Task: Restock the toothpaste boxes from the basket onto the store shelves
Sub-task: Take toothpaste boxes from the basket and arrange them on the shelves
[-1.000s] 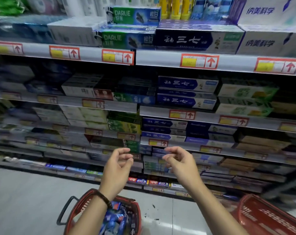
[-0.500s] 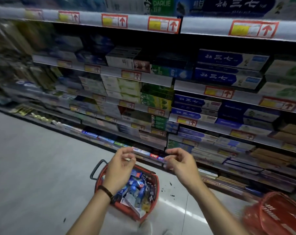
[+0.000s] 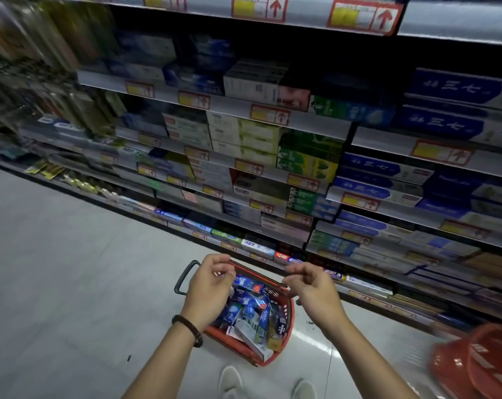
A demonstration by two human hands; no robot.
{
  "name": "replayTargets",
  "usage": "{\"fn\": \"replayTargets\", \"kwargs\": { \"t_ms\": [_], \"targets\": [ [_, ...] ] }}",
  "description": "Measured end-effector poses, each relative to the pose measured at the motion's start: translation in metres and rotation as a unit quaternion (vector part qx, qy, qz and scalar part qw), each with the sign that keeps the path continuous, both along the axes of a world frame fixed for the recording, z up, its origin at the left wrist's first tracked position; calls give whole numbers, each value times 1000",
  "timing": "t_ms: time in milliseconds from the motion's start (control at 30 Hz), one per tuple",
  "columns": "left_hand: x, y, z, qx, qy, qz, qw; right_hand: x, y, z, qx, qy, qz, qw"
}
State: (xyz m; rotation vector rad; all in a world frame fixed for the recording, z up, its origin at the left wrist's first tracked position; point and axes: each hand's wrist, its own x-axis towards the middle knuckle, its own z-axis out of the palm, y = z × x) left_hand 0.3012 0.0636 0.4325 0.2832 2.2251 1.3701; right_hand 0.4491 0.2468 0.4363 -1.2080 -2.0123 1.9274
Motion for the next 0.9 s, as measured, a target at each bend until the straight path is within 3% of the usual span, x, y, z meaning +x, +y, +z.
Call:
{"fn": "replayTargets", "kwargs": {
  "t_ms": [400,900],
  "targets": [
    [-39,-44,-82,-54,-52,-18,997,-23,-41,-93,-43,-68,-35,996],
    [36,-39,-259,-159,-117,-18,980,-12,-48,-275,-70,-232,-5,970]
  ]
}}
